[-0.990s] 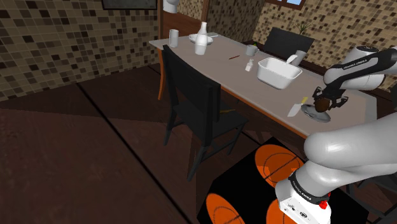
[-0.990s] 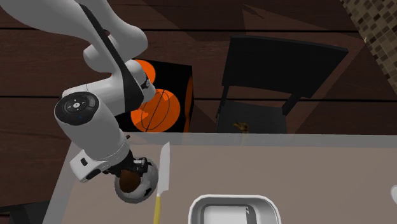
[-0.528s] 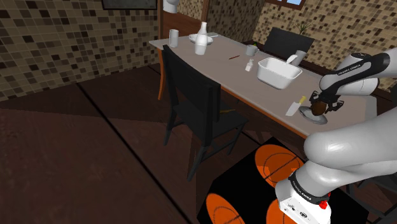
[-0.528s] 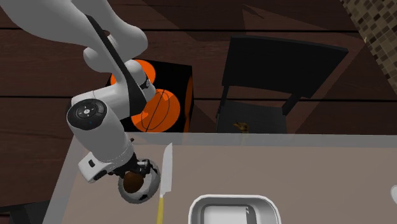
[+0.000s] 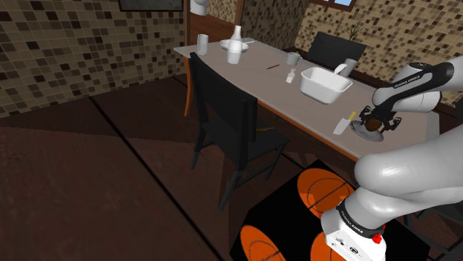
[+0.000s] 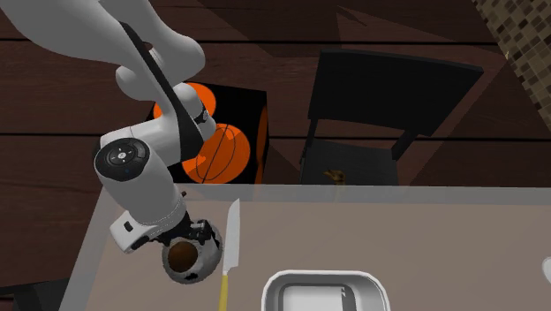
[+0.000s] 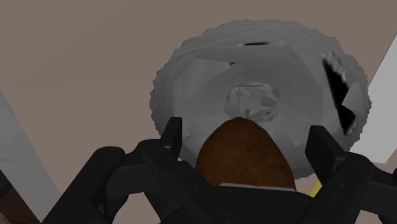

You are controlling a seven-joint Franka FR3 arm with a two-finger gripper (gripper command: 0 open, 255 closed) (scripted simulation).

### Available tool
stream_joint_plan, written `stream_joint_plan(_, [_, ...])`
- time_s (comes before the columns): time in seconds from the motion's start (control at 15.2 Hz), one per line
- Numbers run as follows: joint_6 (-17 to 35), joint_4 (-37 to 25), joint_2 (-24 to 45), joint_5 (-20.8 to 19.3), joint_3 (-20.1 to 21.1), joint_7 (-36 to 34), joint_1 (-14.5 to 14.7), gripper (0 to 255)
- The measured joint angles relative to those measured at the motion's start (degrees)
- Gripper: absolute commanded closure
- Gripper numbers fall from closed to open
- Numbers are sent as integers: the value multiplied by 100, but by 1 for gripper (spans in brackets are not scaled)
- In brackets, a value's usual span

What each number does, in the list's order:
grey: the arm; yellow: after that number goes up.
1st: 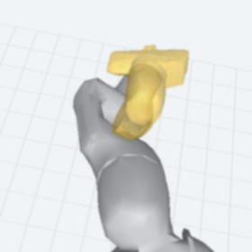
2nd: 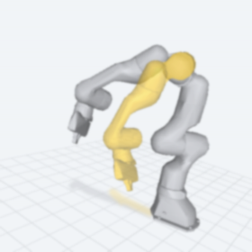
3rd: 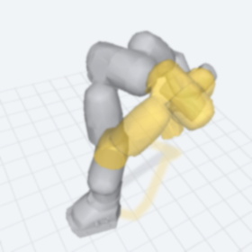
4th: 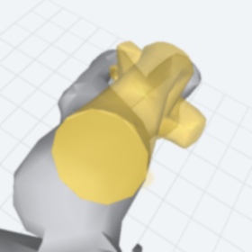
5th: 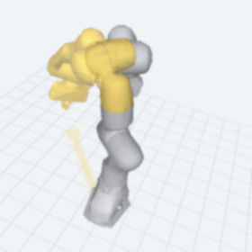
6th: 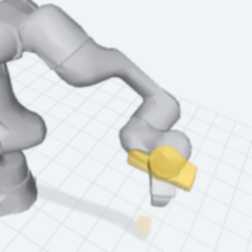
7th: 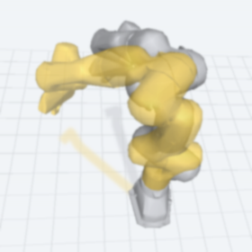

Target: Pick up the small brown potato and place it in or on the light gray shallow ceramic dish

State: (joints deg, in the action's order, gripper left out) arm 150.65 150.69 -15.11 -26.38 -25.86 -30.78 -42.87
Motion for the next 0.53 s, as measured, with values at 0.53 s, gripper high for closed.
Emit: stream_joint_plan(0.53, [-685,-46,-628,9,154,17,-12,0])
